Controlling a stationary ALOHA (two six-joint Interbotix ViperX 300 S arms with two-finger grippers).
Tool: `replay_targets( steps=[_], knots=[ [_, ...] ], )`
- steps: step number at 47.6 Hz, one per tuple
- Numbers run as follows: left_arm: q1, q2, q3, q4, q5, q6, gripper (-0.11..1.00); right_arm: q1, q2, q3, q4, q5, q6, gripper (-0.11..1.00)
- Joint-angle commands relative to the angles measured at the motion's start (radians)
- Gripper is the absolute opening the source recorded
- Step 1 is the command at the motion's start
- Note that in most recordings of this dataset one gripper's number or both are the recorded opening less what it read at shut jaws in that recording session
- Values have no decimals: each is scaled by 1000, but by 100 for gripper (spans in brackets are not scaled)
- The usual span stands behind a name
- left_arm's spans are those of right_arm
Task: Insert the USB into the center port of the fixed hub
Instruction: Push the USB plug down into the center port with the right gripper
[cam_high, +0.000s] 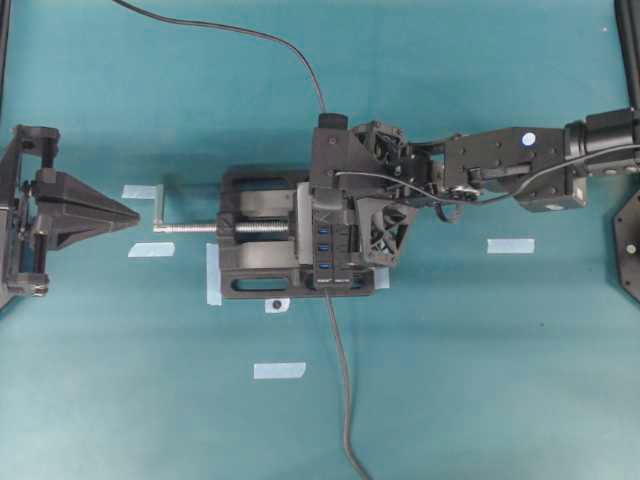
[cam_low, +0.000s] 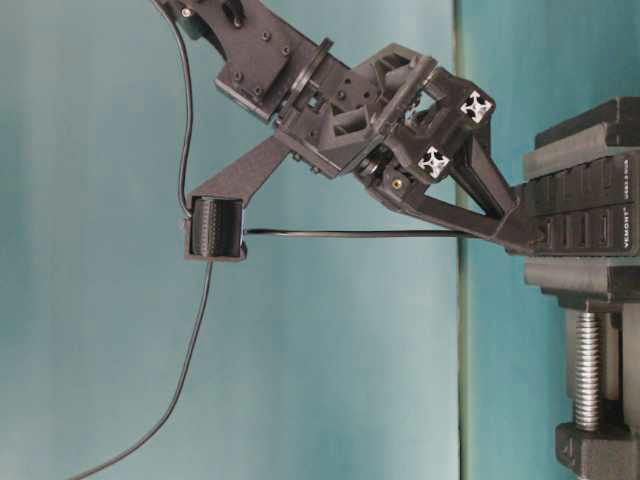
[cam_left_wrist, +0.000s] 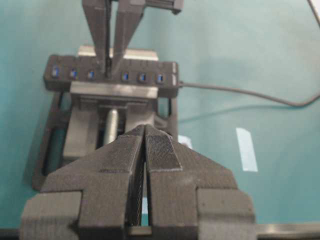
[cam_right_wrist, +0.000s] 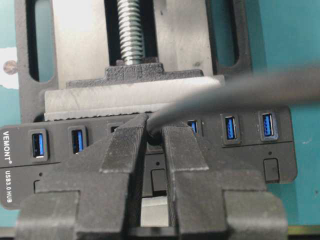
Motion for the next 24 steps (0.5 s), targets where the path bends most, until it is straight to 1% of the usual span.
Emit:
replay_targets(
  steps=[1, 24],
  knots=[
    [3, 3, -14, 2, -11, -2, 0, 6, 8, 11, 3, 15, 9, 11],
    [3, 3, -15, 2, -11, -2, 0, 14, 8, 15, 3, 15, 11, 11]
  ],
)
